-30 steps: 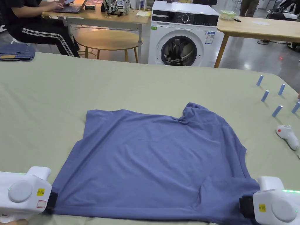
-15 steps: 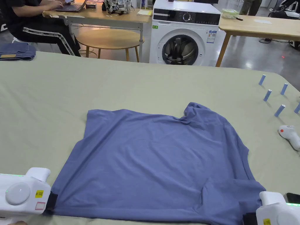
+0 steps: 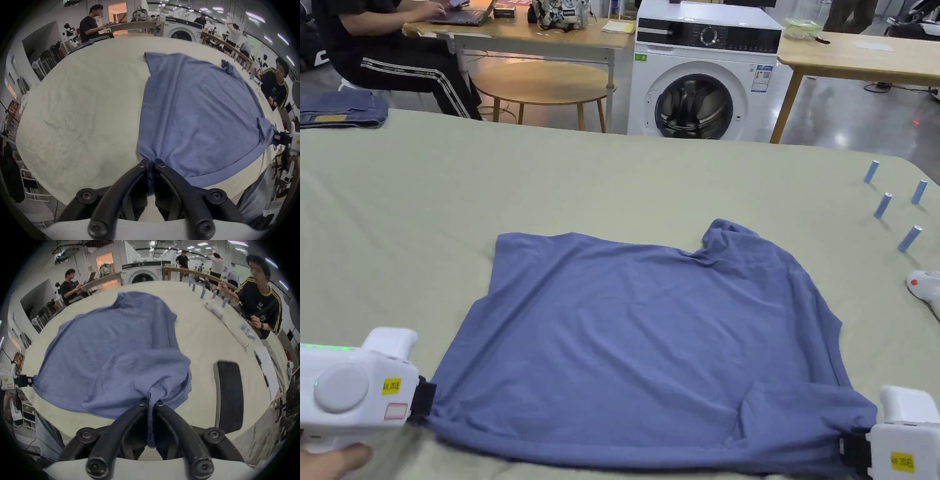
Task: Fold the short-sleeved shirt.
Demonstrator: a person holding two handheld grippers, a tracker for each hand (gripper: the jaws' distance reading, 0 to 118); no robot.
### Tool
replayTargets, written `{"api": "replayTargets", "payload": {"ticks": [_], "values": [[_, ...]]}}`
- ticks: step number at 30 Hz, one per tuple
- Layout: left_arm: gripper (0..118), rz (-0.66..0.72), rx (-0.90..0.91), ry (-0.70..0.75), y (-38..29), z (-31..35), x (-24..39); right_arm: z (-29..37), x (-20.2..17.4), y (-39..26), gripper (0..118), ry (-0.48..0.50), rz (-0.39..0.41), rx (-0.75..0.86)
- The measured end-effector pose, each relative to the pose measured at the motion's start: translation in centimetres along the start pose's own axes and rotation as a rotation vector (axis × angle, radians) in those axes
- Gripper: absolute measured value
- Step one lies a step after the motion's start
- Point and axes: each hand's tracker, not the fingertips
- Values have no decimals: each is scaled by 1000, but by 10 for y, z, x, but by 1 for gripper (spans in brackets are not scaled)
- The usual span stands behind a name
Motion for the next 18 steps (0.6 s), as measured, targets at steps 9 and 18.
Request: {"api": "replayTargets", "payload": {"ticks": [9, 18], "values": [[0, 53, 145, -41, 67, 15, 0, -6, 2, 72, 2, 38, -32, 133], [0, 123, 178, -43, 132, -35, -7, -68, 1, 142, 2, 25, -73, 155]]}}
